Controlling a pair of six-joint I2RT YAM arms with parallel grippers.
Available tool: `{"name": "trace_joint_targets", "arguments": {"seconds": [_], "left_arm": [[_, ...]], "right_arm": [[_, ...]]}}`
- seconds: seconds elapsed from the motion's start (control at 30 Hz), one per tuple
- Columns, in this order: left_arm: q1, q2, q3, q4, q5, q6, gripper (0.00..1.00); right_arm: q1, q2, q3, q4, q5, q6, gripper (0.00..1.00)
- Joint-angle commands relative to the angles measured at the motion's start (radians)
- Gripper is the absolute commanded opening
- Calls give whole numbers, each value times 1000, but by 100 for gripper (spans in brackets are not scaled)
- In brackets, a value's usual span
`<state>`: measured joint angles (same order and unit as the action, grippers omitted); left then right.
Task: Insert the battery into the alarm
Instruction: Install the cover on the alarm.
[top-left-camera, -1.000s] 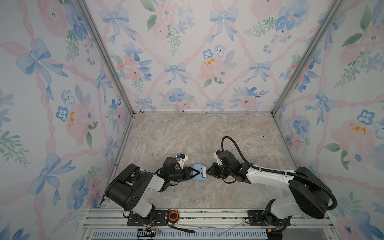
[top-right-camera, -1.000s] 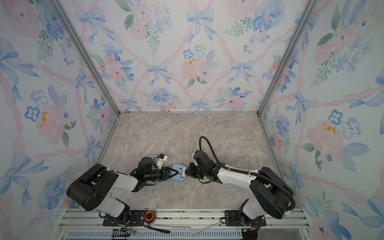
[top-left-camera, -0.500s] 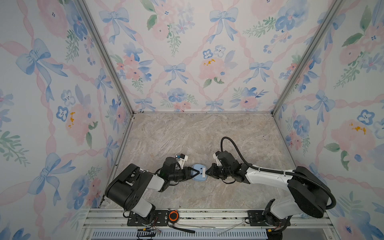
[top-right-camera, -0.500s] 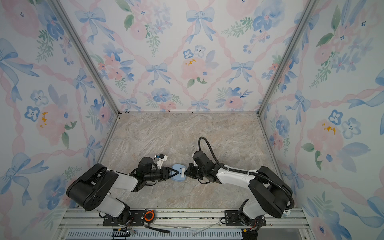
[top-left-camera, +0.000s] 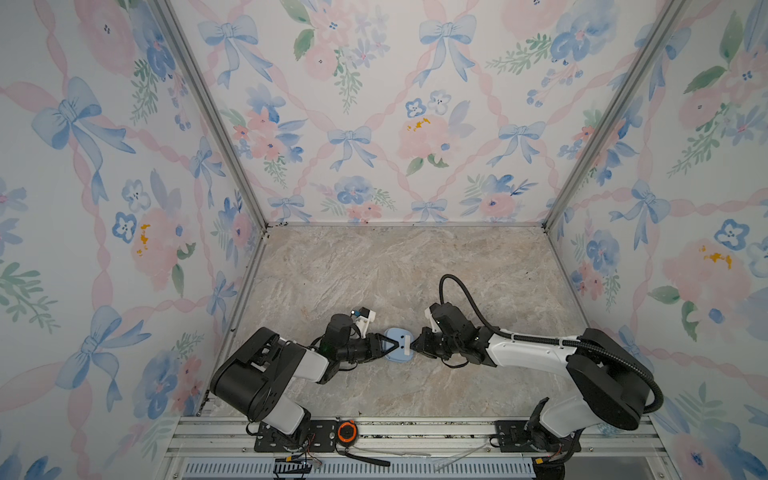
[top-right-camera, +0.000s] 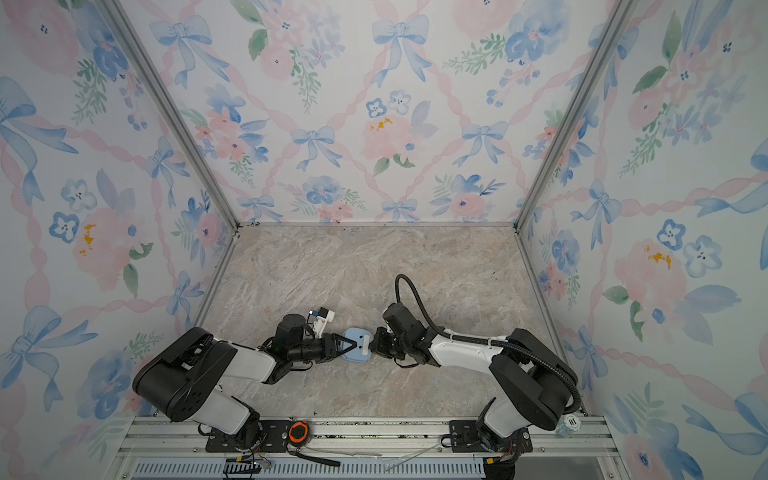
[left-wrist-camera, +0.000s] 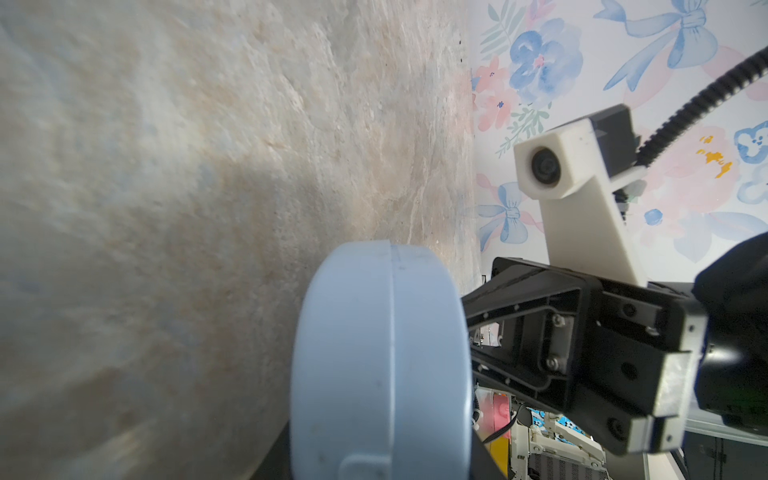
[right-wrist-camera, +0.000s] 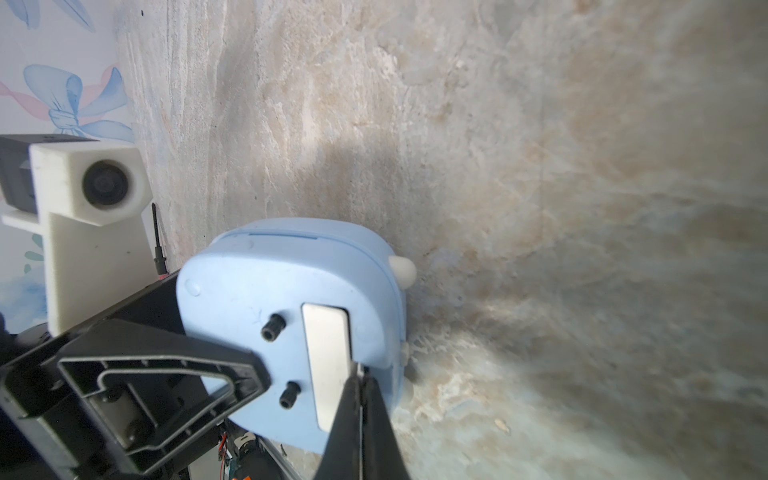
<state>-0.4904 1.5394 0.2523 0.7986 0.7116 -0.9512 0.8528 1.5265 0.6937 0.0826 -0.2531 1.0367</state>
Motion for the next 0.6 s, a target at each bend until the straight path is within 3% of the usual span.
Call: {"name": "trace_joint_targets", "arguments": {"seconds": [0.0, 0.13, 0.57], "left_arm": [[-14, 10, -10, -43, -3, 22, 0], [-16, 6, -12, -44, -4, 20, 0], [-6, -58, -22, -117, -66, 22, 0]], "right_arm": [[36, 38, 49, 10, -3, -6, 0], [50, 52, 78, -23, 3, -13, 9], [48, 3, 92, -140, 70, -34, 22]]}}
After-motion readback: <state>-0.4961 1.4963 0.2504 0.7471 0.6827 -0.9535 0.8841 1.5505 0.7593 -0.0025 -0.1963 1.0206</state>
